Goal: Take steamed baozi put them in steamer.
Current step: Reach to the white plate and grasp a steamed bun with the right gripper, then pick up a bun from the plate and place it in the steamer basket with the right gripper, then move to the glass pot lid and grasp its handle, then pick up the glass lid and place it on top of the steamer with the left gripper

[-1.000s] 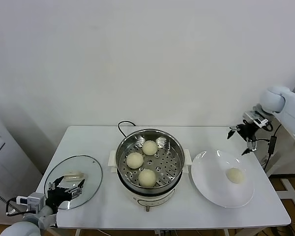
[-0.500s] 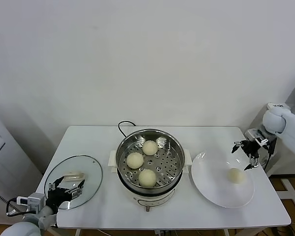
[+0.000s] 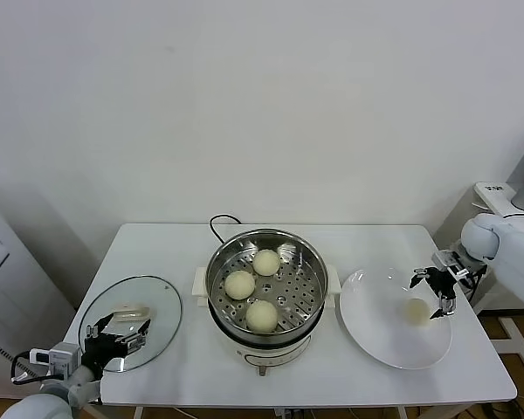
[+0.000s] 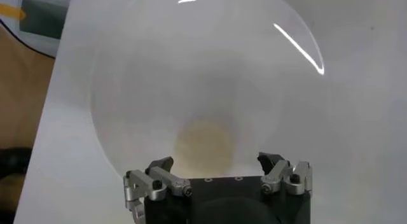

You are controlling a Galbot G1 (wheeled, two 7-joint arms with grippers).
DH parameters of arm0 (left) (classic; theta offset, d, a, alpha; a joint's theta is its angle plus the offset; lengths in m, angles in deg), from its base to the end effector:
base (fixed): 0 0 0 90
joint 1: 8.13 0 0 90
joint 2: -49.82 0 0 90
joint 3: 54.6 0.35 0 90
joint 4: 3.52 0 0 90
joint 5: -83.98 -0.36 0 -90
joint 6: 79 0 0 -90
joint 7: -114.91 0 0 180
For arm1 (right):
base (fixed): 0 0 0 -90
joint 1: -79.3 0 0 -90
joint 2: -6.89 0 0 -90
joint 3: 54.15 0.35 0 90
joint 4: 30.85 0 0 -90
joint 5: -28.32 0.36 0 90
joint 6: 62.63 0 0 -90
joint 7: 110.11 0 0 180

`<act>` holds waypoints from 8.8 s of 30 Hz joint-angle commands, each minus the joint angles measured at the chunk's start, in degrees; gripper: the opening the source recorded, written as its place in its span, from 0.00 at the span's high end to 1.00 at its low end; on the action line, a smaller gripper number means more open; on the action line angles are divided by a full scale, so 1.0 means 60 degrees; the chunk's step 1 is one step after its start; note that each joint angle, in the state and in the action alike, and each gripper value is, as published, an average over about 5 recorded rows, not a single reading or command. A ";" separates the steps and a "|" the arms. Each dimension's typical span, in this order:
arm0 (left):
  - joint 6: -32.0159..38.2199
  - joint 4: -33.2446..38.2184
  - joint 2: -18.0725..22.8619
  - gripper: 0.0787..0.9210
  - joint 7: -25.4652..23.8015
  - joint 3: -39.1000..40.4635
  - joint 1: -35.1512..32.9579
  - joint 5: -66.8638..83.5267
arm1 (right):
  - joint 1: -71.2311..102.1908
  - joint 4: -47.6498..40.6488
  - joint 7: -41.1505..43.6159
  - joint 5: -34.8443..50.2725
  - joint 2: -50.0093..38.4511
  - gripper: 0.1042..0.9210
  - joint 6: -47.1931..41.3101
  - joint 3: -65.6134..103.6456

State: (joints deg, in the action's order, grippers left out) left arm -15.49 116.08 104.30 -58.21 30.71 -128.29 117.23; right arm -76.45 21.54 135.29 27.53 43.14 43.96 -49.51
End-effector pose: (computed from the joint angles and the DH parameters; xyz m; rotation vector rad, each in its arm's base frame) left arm 0.2068 0.1209 -0.2651 -0.1484 -2.6275 -0.1119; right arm 0.5256 -0.2914 -0.2115 1.4442 -1.2464 1.3713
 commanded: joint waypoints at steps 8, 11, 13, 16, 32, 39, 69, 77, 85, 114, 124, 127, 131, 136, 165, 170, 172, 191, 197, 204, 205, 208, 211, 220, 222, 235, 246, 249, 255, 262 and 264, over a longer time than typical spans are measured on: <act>-0.0010 -0.0026 -0.0018 0.12 0.0002 0.0009 -0.0003 -0.0014 | 0.1034 -0.0401 -0.0105 -0.0676 0.0290 0.21 -0.0057 0.1023; -0.0009 -0.0032 -0.0018 0.12 0.0002 0.0011 -0.0005 -0.0018 | 0.1061 -0.0441 -0.0091 -0.0723 0.0328 0.28 -0.0094 0.1072; -0.0008 -0.0035 -0.0016 0.12 0.0003 0.0011 -0.0006 -0.0018 | 0.1079 -0.0490 -0.0080 -0.0761 0.0365 0.33 -0.0119 0.1119; -0.0007 -0.0033 -0.0011 0.12 0.0004 0.0007 -0.0014 -0.0020 | 0.1096 -0.0551 -0.0061 -0.0799 0.0409 0.41 -0.0157 0.1185; -0.0130 0.0146 0.0061 0.12 0.0059 -0.0020 -0.0083 -0.0097 | -0.1728 0.2100 0.0324 0.2018 -0.0967 0.54 -0.1769 -0.1883; -0.0215 0.0202 0.0041 0.12 0.0111 -0.0001 -0.0047 -0.0127 | -0.6445 0.4373 0.0259 0.4429 -0.1362 0.55 -0.3459 -0.5728; -0.0182 0.0231 0.0099 0.12 0.0104 0.0048 -0.0041 -0.0231 | -0.8719 0.6331 -0.3376 0.9810 0.2937 0.54 -0.7787 -0.7615; -0.0195 0.0242 0.0191 0.12 0.0116 -0.0004 -0.0066 -0.0244 | -0.7678 0.6353 -0.4437 0.9941 0.3320 0.54 -0.8193 -0.7319; -0.0182 0.0209 0.0227 0.12 0.0113 -0.0098 -0.0120 -0.0245 | -0.6699 0.6206 -0.5049 0.9880 0.3603 0.54 -0.8385 -0.6932; -0.0187 0.0208 0.0296 0.12 0.0119 -0.0178 -0.0178 -0.0251 | -0.6503 0.6093 -0.4651 0.9770 0.2678 0.13 -0.8368 -0.5833; -0.0198 0.0145 0.0230 0.12 0.0147 -0.0146 0.0079 -0.0238 | -0.5391 0.6154 -0.6386 1.1720 -0.0706 0.12 -0.6641 -0.3138; -0.0201 0.0069 0.0162 0.12 0.0179 -0.0049 0.0338 -0.0186 | -0.4764 0.6320 -0.6938 1.1417 -0.1638 0.12 -0.5700 -0.2459; -0.0195 0.0106 0.0147 0.12 0.0226 -0.0047 0.0498 -0.0142 | -0.2330 0.6546 -0.8365 1.1059 -0.2324 0.12 -0.4404 0.0153; -0.0162 0.0215 0.0150 0.12 0.0304 -0.0095 0.0559 -0.0169 | 0.2363 0.6532 -1.0024 1.0422 -0.2059 0.12 -0.3123 0.4619; 0.2225 -0.0966 -0.0070 0.12 -0.0428 -0.0364 0.0245 -0.5588 | 1.1809 0.6065 -0.9485 0.5079 0.4348 0.12 -0.1097 1.5189; 0.3735 -0.1678 0.0058 0.12 -0.0616 -0.0590 -0.0178 -0.9201 | 1.2329 0.6190 -0.9229 0.4628 0.4893 0.12 -0.1265 1.5660; 0.4340 -0.1946 0.0194 0.12 -0.0665 -0.0710 -0.0292 -1.0572 | 1.2490 0.6243 -0.9143 0.4540 0.5088 0.12 -0.1319 1.5825; 0.6477 -0.3756 0.2069 0.12 0.0415 -0.0663 0.0317 -1.7555 | 1.3145 0.6037 -0.8814 0.4304 0.5879 0.12 -0.1379 1.6786; 0.6281 -0.4330 0.2458 0.12 0.0812 -0.0664 0.1146 -1.8713 | 1.3123 0.5897 -0.8750 0.4296 0.5939 0.12 -0.1347 1.6802; 0.6185 -0.4887 0.2583 0.12 0.0949 -0.0626 0.1973 -1.9162 | 1.3077 0.5711 -0.8677 0.4175 0.6076 0.12 -0.1287 1.6760; 0.6178 -0.4962 0.2584 0.12 0.0950 -0.0616 0.2063 -1.9200 | 1.3069 0.5691 -0.8666 0.4162 0.6095 0.12 -0.1279 1.6756; 0.6161 -0.5211 0.2571 0.12 0.0920 -0.0572 0.2308 -1.9266 | 1.3040 0.5638 -0.8647 0.4139 0.6128 0.12 -0.1264 1.6751; 0.6166 -0.5467 0.2558 0.12 0.0872 -0.0520 0.2495 -1.9293 | 1.3003 0.5587 -0.8644 0.4126 0.6147 0.12 -0.1259 1.6754; 0.6171 -0.6051 0.2609 0.12 0.0893 -0.0415 0.3120 -1.9293 | 1.2962 0.5495 -0.8633 0.4068 0.6213 0.12 -0.1258 1.6772; 0.6188 -0.6041 0.2595 0.12 0.0882 -0.0417 0.3158 -1.9269 | 1.2959 0.5473 -0.8633 0.4056 0.6217 0.12 -0.1253 1.6783; 0.6327 -0.5095 0.2446 0.42 0.0707 -0.0458 0.2726 -1.8435 | 1.2925 0.5417 -0.8586 0.3977 0.6242 0.12 -0.1242 1.6790; 0.6281 -0.3453 0.1555 0.80 -0.0068 -0.0710 0.2570 -1.7013 | 1.2948 0.5477 -0.8584 0.4018 0.6203 0.12 -0.1264 1.6805; 0.6005 -0.2896 0.1214 0.90 -0.0445 -0.0699 0.2612 -1.6406 | 1.2955 0.5533 -0.8588 0.4037 0.6196 0.12 -0.1285 1.6805; 0.5002 -0.1724 0.0558 0.97 -0.1235 -0.0408 0.2732 -1.5005 | 1.3003 0.5581 -0.8588 0.4101 0.6182 0.12 -0.1320 1.6822; 0.3331 -0.0153 0.0030 0.97 -0.2192 0.0701 0.2798 -1.4991 | 1.2937 0.5600 -0.8604 0.4154 0.6137 0.12 -0.1374 1.6825; 0.2570 0.0129 -0.0072 0.97 -0.2364 0.1294 0.2859 -1.5141 | 1.2912 0.5602 -0.8604 0.4154 0.6120 0.12 -0.1385 1.6808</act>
State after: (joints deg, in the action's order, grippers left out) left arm 13.85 104.41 108.39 -65.01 30.11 -111.80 22.04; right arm 1.18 55.08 83.71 52.40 79.90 35.74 51.42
